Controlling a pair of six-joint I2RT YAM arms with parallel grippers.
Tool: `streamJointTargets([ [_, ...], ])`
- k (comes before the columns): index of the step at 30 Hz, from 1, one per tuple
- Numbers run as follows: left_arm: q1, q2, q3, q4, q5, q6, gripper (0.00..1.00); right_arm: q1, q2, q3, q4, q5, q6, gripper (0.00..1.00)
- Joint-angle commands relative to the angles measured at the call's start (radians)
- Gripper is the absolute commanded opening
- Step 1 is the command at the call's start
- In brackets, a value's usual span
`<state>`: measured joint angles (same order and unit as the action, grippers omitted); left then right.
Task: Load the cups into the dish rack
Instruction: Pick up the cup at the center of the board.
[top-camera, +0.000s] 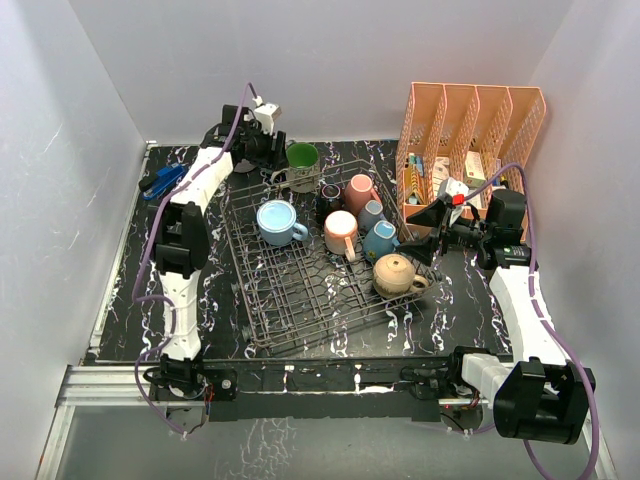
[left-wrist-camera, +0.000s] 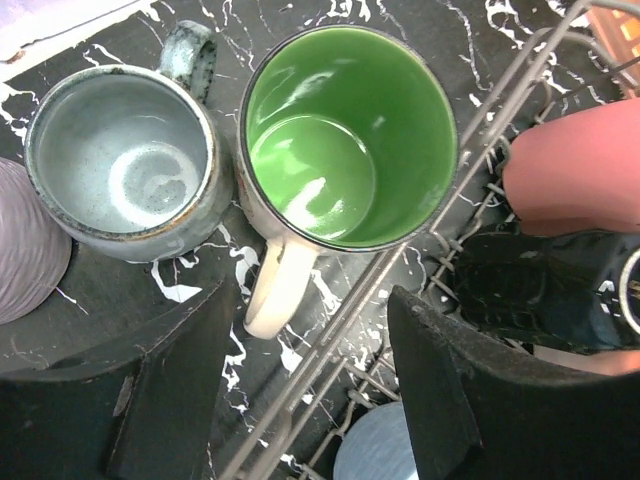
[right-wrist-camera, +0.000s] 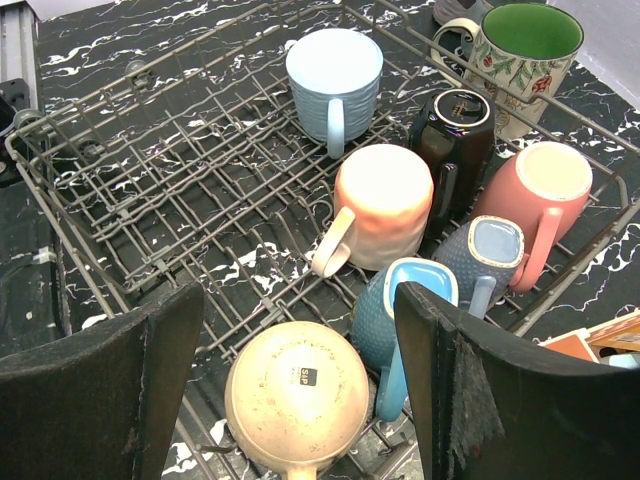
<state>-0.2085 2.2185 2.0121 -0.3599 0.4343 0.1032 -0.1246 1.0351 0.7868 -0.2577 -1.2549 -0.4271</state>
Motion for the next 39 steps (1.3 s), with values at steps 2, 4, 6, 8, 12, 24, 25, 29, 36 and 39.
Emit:
streamJointTargets([
  [2,0.018,0.022,0.070,-0.034,0.037,0.036,0.60,-0.007,-0.008,-0.011,0.046,0.006,0.003,0.79],
  [4,0.018,0.027,0.066,-0.027,0.031,0.048,0.60,-0.008,-0.005,-0.011,0.045,0.006,0.002,0.79],
  [6,0.022,0.040,0.069,-0.028,0.023,0.062,0.57,-0.008,-0.003,-0.011,0.044,0.007,0.003,0.79],
  [8,0.028,0.062,0.089,-0.046,0.031,0.068,0.55,-0.010,-0.001,-0.011,0.044,0.010,0.002,0.79],
  [12,0.034,0.102,0.122,-0.073,0.065,0.075,0.49,-0.011,0.002,-0.012,0.045,0.010,0.001,0.79],
  [24,0.035,0.173,0.133,-0.040,0.121,0.069,0.51,-0.016,0.016,-0.014,0.045,0.017,-0.002,0.79],
  [25,0.034,0.181,0.134,-0.032,0.131,0.060,0.50,-0.015,0.018,-0.014,0.045,0.017,-0.002,0.79],
  [29,0.034,0.208,0.130,0.011,0.187,0.011,0.46,-0.016,0.027,-0.014,0.045,0.023,-0.004,0.79],
  [36,0.034,0.190,0.074,0.061,0.189,0.025,0.21,-0.019,0.038,-0.015,0.043,0.030,-0.010,0.79],
  [39,0.034,0.135,-0.025,0.145,0.197,0.063,0.15,-0.020,0.044,-0.015,0.043,0.030,-0.010,0.79],
])
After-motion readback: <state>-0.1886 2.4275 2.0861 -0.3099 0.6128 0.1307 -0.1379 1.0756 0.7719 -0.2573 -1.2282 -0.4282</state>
